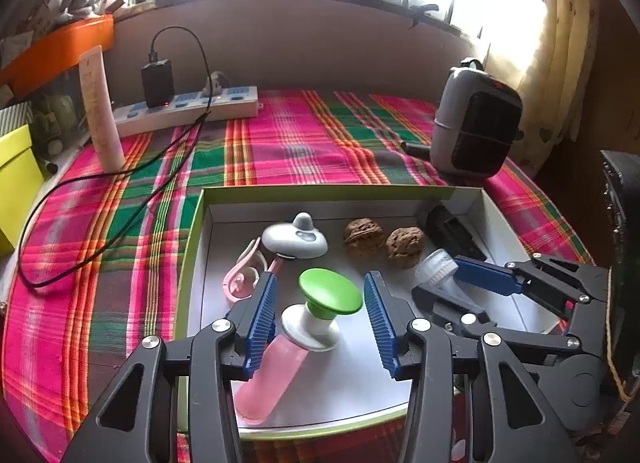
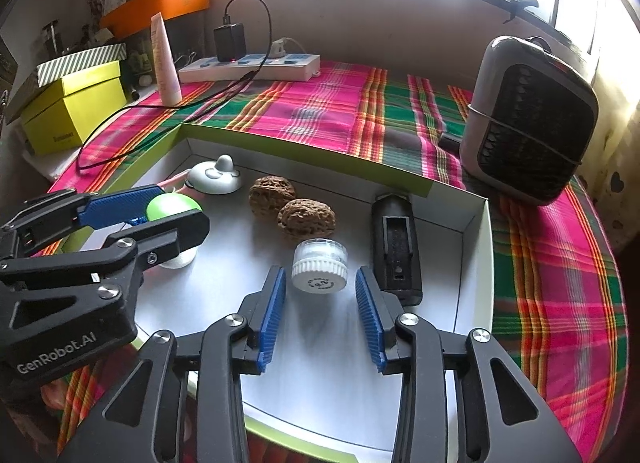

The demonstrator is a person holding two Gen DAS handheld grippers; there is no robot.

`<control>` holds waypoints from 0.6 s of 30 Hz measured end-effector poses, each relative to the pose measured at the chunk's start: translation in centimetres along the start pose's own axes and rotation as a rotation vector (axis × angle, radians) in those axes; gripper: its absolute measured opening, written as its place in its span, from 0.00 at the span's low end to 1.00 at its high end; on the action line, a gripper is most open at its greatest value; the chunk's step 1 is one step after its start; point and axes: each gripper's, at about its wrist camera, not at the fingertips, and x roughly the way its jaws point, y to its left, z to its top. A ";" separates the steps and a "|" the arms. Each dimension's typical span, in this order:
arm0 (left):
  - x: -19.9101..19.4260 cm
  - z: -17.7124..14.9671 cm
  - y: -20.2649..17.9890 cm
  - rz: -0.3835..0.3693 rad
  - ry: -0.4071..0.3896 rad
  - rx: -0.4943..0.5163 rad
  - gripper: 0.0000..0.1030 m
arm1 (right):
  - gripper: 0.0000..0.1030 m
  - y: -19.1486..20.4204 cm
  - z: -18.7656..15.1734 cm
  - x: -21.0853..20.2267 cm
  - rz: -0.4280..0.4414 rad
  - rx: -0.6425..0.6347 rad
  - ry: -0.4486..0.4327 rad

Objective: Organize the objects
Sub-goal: 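Lower both held objects into the tray and open both grippers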

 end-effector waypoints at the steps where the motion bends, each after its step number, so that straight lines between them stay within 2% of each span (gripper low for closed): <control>1: -0.2 0.0 -0.1 -0.003 -0.004 0.001 0.43 | 0.40 0.0 0.0 0.0 -0.001 0.001 0.000; 18: -1.9 -0.2 0.0 0.000 -0.032 -0.004 0.44 | 0.40 0.7 -0.3 -1.0 -0.020 0.007 -0.016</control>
